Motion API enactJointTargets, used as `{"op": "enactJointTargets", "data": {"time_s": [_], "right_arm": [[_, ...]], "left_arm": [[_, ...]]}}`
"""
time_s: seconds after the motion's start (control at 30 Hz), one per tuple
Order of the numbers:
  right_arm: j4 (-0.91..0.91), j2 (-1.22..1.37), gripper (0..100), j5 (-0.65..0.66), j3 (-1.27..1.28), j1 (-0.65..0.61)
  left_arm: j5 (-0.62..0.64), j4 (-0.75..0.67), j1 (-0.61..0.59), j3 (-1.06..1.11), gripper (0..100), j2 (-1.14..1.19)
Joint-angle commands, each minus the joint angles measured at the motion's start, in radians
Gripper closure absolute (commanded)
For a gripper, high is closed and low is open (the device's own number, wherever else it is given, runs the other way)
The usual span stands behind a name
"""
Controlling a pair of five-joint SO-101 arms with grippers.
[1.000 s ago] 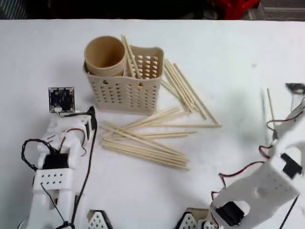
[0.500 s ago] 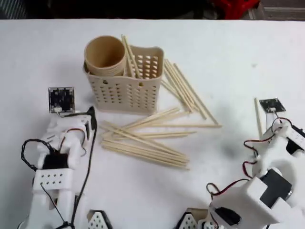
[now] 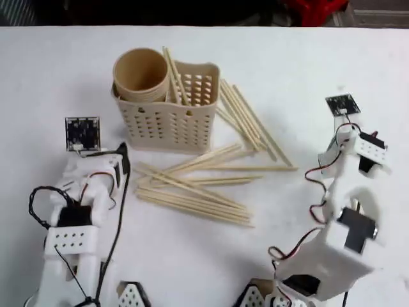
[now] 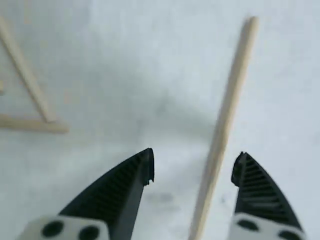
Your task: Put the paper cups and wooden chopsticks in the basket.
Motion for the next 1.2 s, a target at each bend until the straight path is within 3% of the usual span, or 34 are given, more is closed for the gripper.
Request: {"op": "enactJointTargets", "data": {"time_s": [0.0, 0.17, 0.33, 0.47, 0.83, 0.93, 1.17], "right_arm": [[-0.001, 0.128, 74.1, -0.012, -0.147, 0.041], [0.076, 0.352, 76.2, -0.011, -0.348, 0.076], [0.185, 0.487, 99.6, -0.011, -0.497, 0.088], [0.205, 0.498, 98.2, -0.011, -0.522, 0.11], [0.461, 0.151, 98.1, -0.023, -0.519, 0.127], [0.512, 0.005, 98.1, -0.077, -0.519, 0.124], [0.604, -0.295, 98.1, -0.18, -0.519, 0.021]], "left_arm": [[-0.012, -0.023, 0.007, -0.003, 80, -0.019], [-0.012, -0.023, 0.007, -0.003, 80, -0.019], [-0.012, -0.023, 0.007, -0.003, 80, -0.019], [-0.012, -0.023, 0.007, -0.003, 80, -0.019], [-0.012, -0.023, 0.007, -0.005, 80, -0.019], [-0.012, -0.025, 0.007, -0.005, 80, -0.019], [-0.012, -0.023, 0.007, -0.005, 80, -0.019]]}}
